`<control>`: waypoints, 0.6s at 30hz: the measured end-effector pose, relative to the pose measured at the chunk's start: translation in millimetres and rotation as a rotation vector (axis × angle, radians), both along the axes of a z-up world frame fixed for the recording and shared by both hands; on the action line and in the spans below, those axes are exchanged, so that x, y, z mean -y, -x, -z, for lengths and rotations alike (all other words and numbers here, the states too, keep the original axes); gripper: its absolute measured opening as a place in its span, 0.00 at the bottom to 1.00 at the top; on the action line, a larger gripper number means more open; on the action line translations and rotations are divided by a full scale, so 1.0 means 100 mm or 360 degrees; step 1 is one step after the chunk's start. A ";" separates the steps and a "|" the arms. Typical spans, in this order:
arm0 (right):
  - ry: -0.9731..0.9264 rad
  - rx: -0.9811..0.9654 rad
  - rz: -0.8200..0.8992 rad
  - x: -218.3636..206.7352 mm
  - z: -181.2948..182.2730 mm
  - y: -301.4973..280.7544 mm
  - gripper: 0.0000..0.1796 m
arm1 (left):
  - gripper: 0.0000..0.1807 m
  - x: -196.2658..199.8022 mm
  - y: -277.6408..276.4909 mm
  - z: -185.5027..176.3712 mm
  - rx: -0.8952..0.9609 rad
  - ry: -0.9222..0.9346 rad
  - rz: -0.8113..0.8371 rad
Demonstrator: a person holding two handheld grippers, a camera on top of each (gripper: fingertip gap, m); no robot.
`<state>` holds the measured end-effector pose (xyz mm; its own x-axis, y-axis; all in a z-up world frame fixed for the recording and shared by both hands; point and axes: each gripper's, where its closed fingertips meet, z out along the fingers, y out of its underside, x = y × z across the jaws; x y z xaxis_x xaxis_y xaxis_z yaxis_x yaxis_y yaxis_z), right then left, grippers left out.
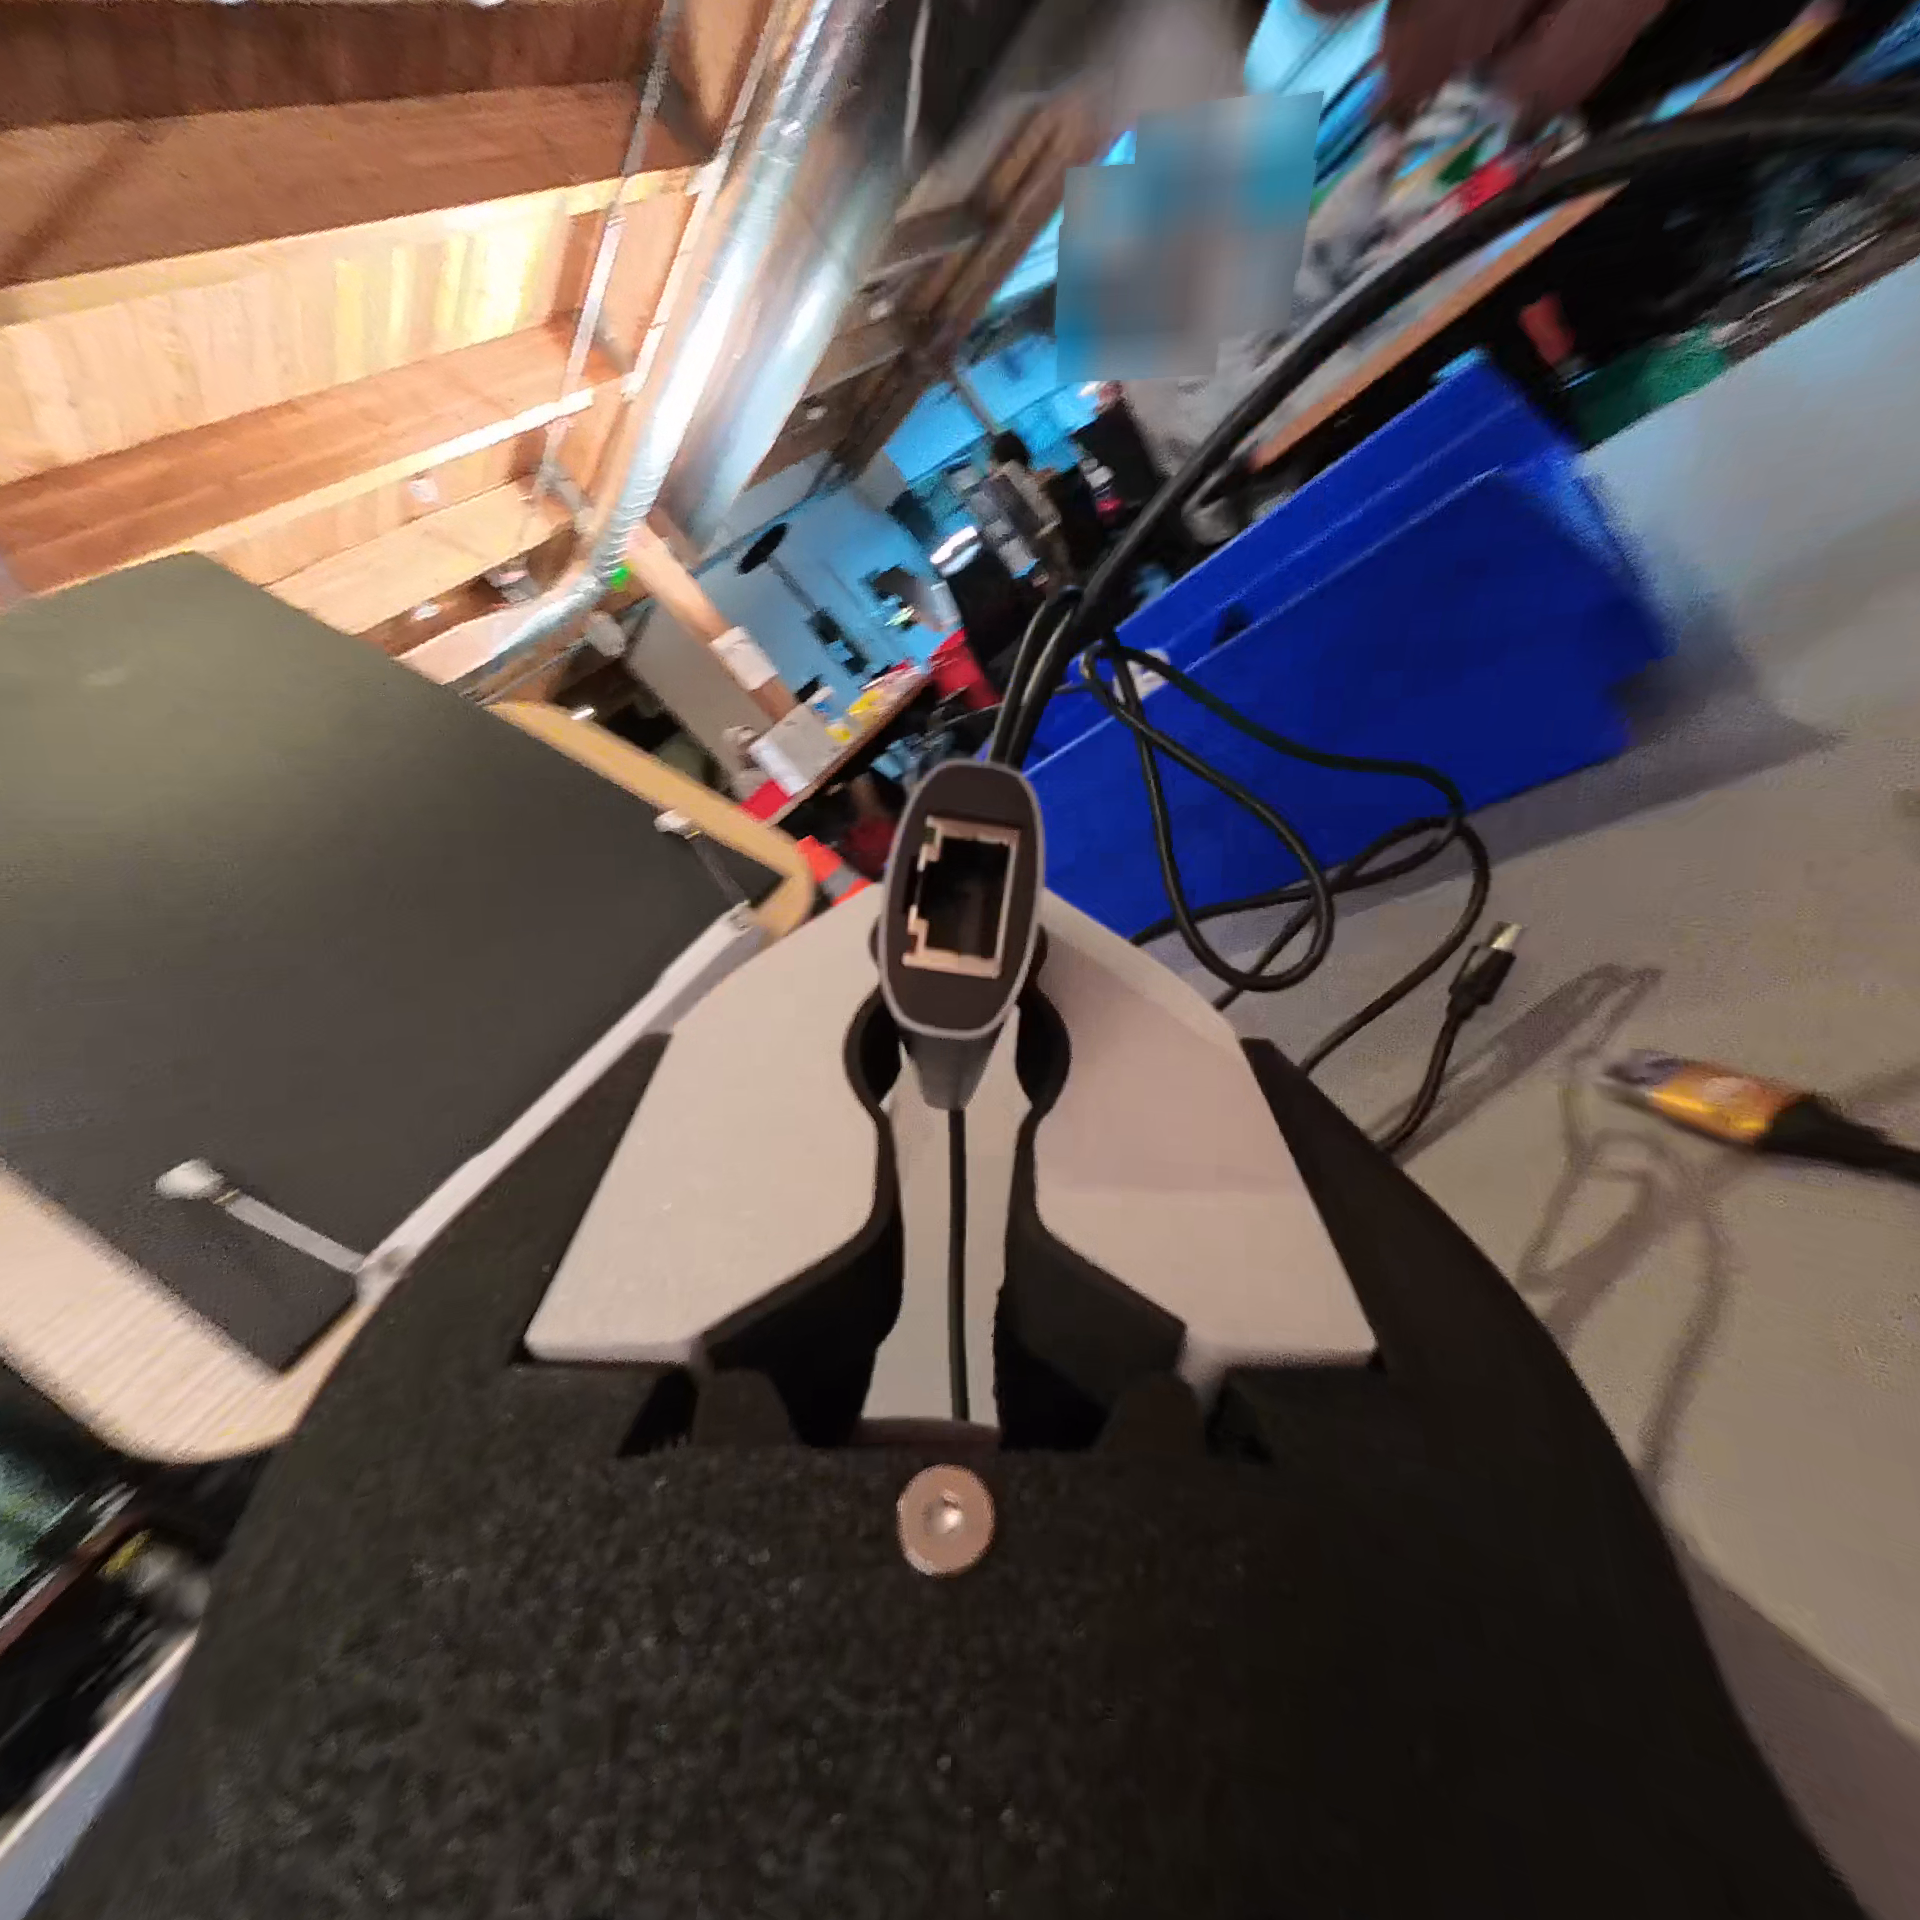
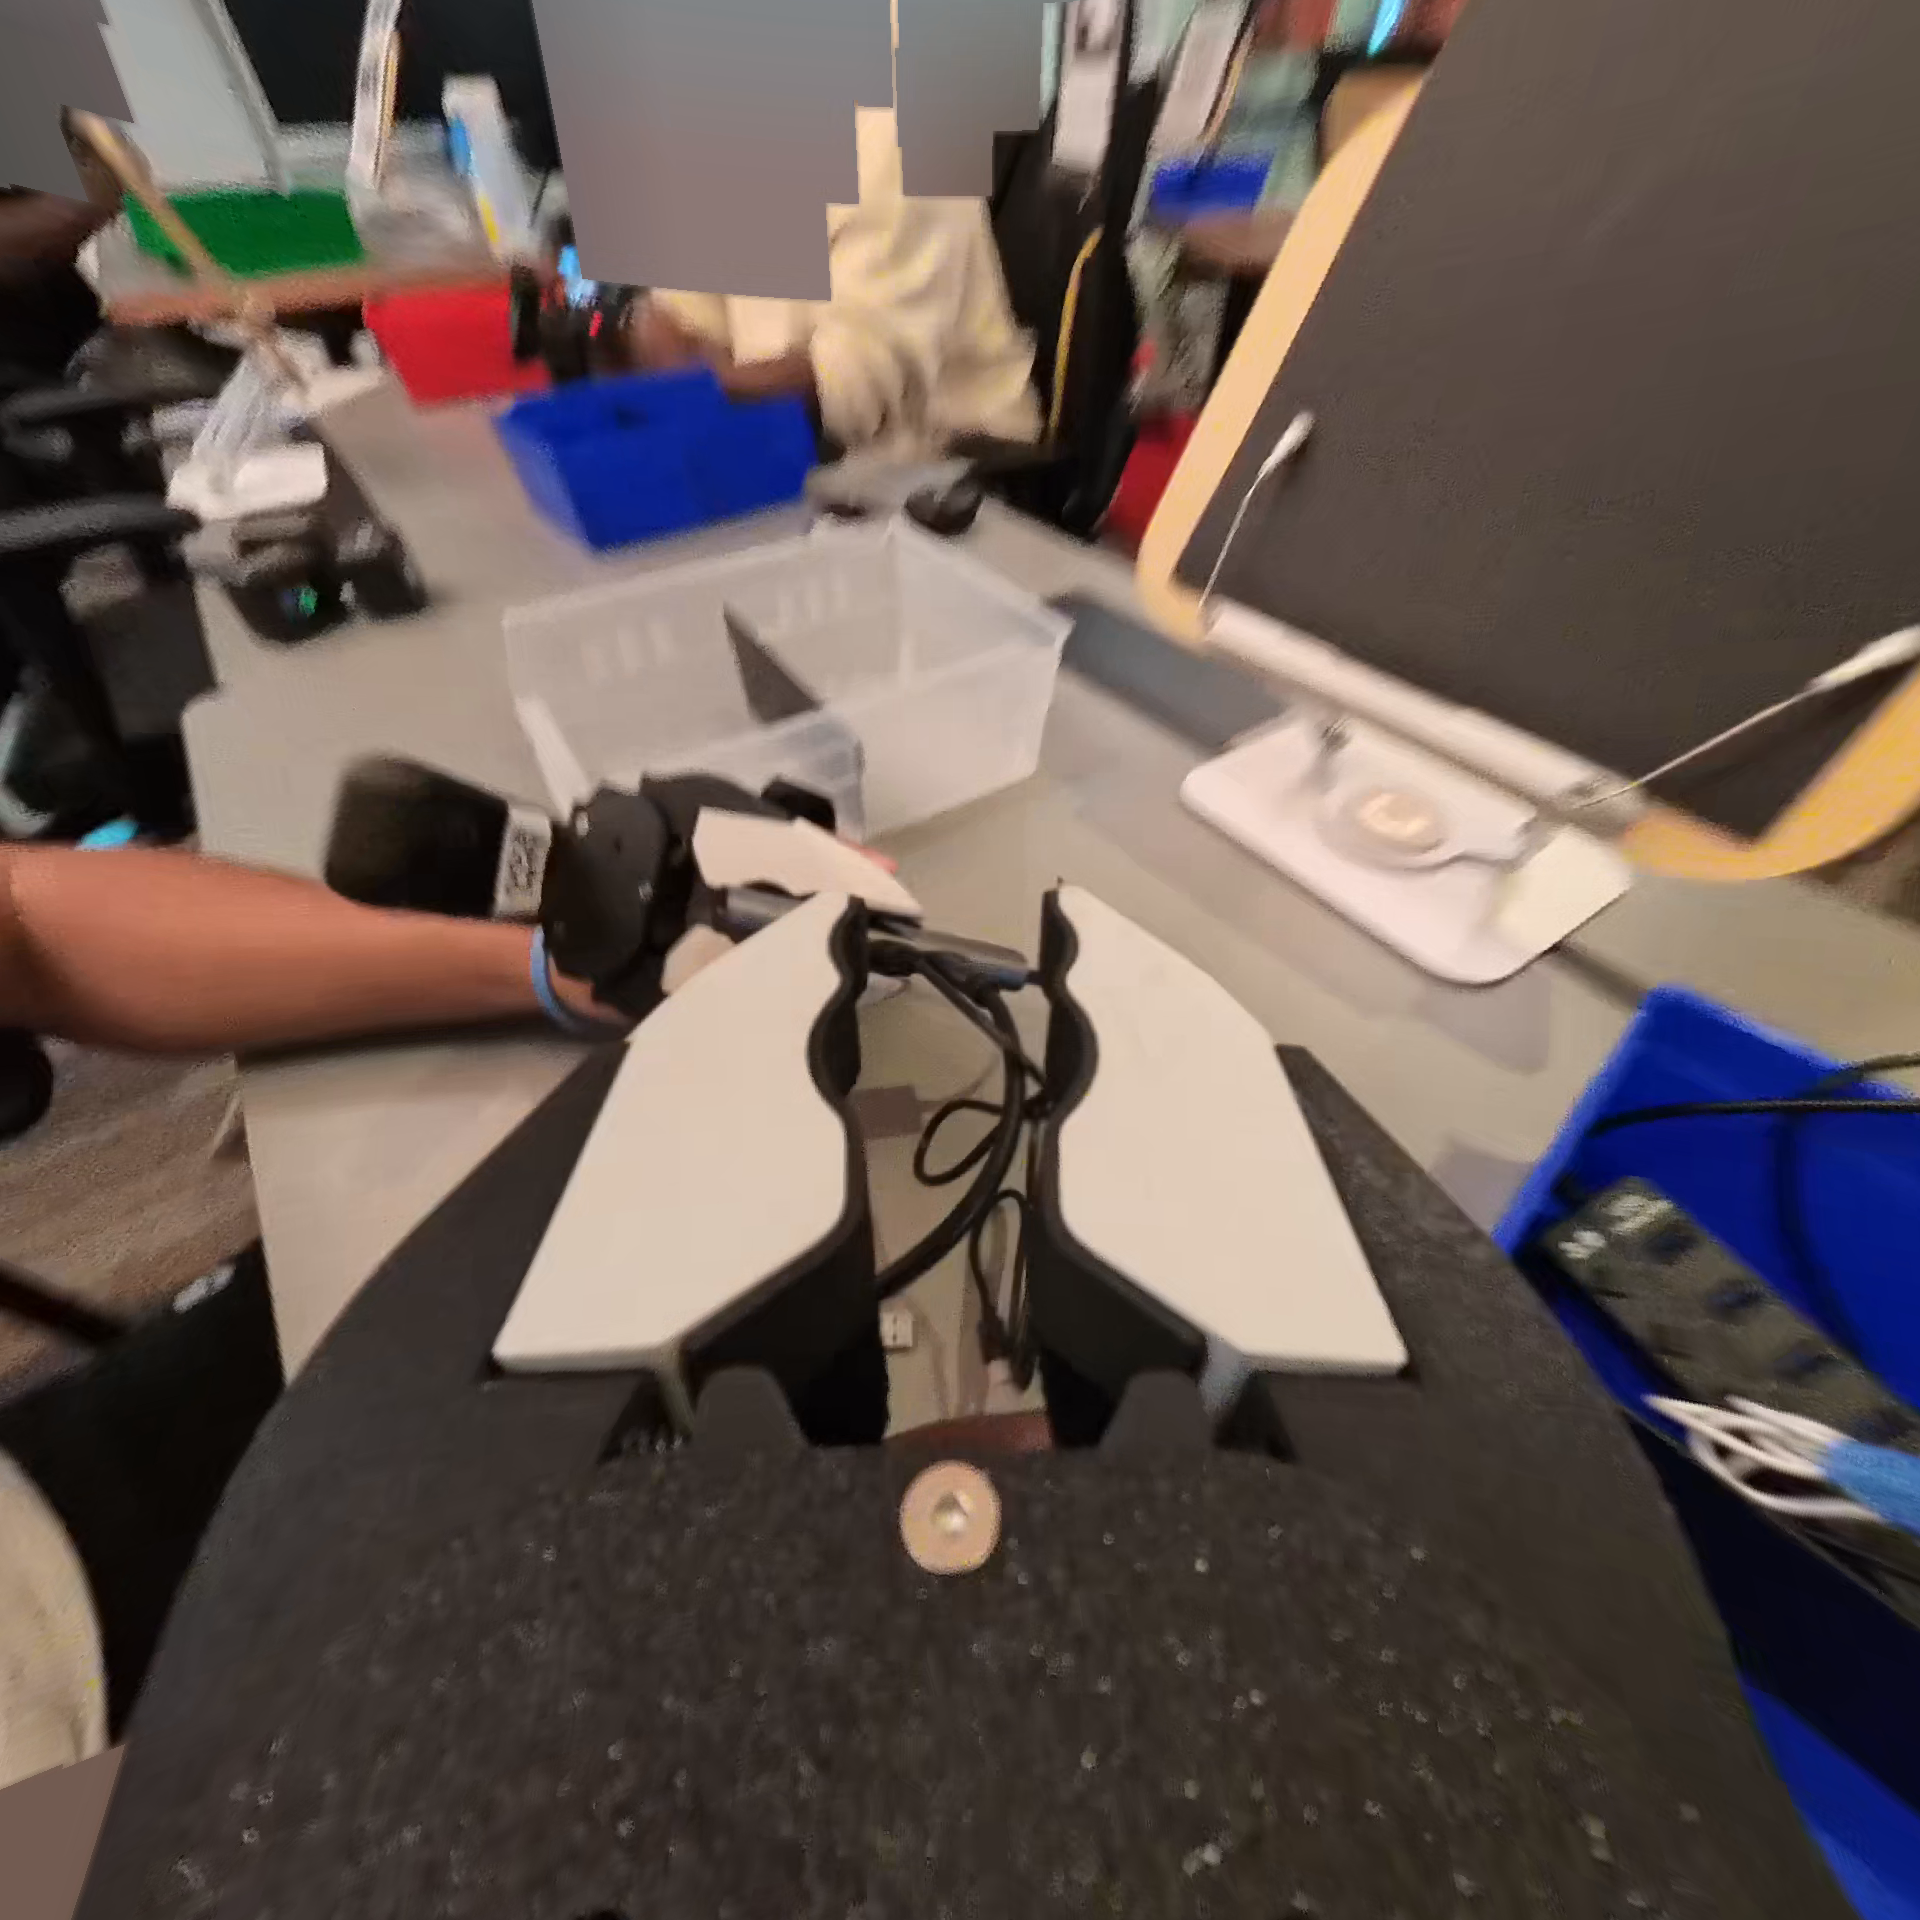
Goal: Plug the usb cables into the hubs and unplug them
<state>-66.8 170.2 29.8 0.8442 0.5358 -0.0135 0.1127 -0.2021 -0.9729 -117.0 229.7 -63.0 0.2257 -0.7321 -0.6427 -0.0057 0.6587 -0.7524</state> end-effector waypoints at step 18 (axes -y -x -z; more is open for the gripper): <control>0.0892 0.0267 0.1001 0.47 2.15 0.70 0.20 | 0.10 -0.40 0.03 0.13 -0.0093 0.0175 -0.0396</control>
<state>-137.2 122.8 -185.0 0.9966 -0.0810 0.0154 -0.0479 -0.7211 -0.6912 -120.3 269.5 -76.0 0.3722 -0.7250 -0.5796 -0.2022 0.5461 -0.8130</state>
